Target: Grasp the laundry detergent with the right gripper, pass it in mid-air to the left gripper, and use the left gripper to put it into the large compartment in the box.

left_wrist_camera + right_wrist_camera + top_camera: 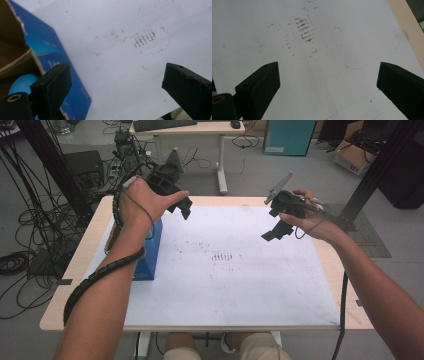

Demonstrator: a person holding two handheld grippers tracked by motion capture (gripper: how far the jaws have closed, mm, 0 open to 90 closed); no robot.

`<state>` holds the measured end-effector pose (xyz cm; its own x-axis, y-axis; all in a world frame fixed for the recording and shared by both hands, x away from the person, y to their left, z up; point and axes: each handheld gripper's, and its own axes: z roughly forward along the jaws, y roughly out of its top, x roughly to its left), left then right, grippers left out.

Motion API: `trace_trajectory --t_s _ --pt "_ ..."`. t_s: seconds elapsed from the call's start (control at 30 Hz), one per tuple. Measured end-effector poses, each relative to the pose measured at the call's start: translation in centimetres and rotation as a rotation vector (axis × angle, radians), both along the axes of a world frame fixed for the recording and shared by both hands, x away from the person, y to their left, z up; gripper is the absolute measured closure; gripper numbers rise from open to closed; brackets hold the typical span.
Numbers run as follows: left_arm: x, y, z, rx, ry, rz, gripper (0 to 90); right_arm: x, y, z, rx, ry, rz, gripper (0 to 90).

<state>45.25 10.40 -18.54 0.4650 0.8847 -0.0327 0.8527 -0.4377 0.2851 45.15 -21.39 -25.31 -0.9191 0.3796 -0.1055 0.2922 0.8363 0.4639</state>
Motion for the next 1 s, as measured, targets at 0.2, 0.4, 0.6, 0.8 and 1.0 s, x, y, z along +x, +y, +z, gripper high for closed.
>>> trace_trajectory --t_s 0.2,0.4,0.6,0.8,1.0 --pt "0.8 -1.5 -0.3 -0.016 -0.007 -0.032 9.4 0.4 -0.7 -0.1 -0.010 0.003 -0.012 4.9" --pt "1.0 -2.1 -0.6 -0.018 -0.001 -0.048 9.3 0.5 -1.1 0.0 -0.018 -0.002 -0.017 4.9" --pt "1.0 -2.3 -0.8 -0.026 -0.003 -0.053 9.2 0.3 -0.9 -0.1 -0.025 -0.001 -0.022 4.9" --pt "0.8 -2.1 -1.0 -0.034 0.000 -0.051 9.3 0.2 -0.9 -0.2 -0.027 -0.001 -0.016 4.9" --pt "0.5 -2.2 -0.9 -0.043 -0.013 -0.061 9.2 0.0 -1.0 -0.4 -0.029 0.006 -0.025 4.9"
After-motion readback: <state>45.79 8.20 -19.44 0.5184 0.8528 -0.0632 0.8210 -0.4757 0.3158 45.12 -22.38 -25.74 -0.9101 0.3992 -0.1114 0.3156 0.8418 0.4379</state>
